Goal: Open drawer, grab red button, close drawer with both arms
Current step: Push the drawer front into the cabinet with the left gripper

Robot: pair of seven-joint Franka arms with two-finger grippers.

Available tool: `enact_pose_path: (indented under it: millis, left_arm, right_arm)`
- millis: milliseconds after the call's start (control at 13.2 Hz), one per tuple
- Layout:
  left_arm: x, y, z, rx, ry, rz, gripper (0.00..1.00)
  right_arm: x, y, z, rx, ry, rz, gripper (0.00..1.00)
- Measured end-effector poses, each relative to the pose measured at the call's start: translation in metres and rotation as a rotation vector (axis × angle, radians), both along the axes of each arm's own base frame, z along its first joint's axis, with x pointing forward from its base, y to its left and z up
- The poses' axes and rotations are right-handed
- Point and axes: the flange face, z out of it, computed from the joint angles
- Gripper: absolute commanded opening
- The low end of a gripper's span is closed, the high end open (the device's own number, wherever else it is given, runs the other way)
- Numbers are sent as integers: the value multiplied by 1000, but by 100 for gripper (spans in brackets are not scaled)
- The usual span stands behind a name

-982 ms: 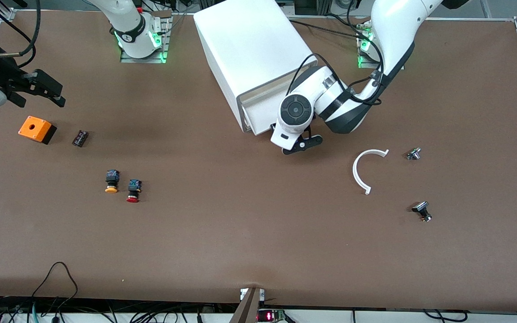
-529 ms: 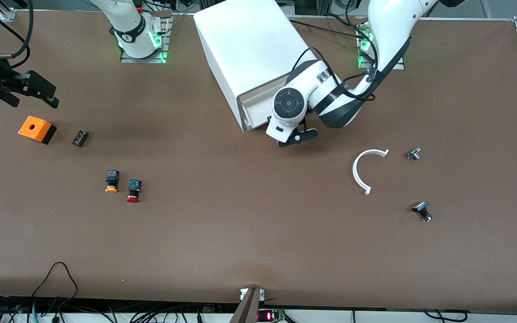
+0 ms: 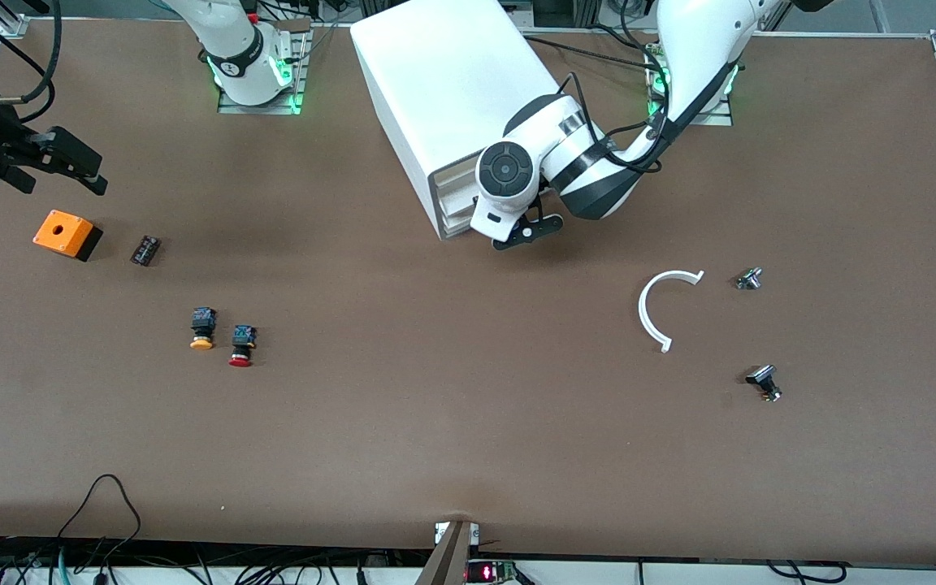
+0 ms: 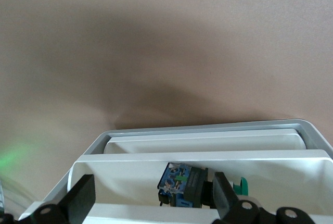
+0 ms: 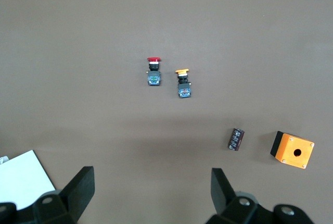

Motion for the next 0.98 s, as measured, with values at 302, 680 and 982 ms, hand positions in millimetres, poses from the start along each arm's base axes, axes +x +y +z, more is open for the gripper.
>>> enact_pose_path:
  millis: [302,680,982]
  left_arm:
    - [0,0,0,-4,3,11,100]
    - [-2,-3,0,-31,18,46,100]
    - [-5,-3,0,-27,23,43,100]
  right_arm:
    - [0,-1,0,-33,-2,2,99]
    - [-1,-1,3,-34,-7,1,99]
    - [-1,-3,9,-34,-18,-3,99]
